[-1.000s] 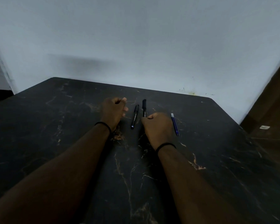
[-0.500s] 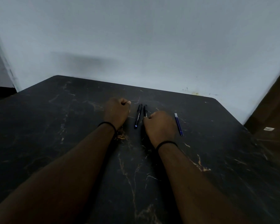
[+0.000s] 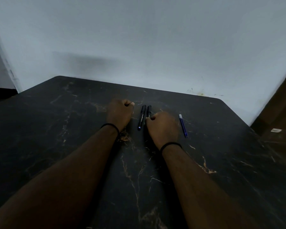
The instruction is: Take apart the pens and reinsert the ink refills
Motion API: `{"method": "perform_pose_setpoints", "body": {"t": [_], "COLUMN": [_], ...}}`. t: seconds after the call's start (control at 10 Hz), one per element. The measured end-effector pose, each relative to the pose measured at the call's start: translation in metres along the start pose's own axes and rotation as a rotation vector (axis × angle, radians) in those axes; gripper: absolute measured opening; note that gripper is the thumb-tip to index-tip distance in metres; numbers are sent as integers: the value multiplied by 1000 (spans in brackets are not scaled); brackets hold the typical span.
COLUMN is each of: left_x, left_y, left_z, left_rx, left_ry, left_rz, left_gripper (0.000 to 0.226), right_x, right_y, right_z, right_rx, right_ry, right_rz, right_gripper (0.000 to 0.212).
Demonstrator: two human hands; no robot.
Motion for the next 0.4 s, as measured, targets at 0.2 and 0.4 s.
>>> {"method": "perform_pose_setpoints", "body": {"t": [0.2, 0.4], "left_x": [2, 1], "left_y": [1, 2], "left_z": [0, 2], "left_rx": [7, 18], "left_ry": [15, 2], "left_rz": [-16, -14], "left_gripper": [27, 21], "right_x": [-3, -9], "right_y": [0, -5], "right_z": [-2, -3], "right_rx": [-19, 5], "right_ry": [-22, -60], "right_rz": [29, 96], "right_gripper": [35, 36]}}
Point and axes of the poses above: each hand's wrist, its own z-axis towards the middle knuckle, its own x-axis out of the palm, y = z × x, the point moved 8 cm from there along z, towards the middle knuckle, and after that the axes turned 7 degrees about y, right-handed, at the moved point
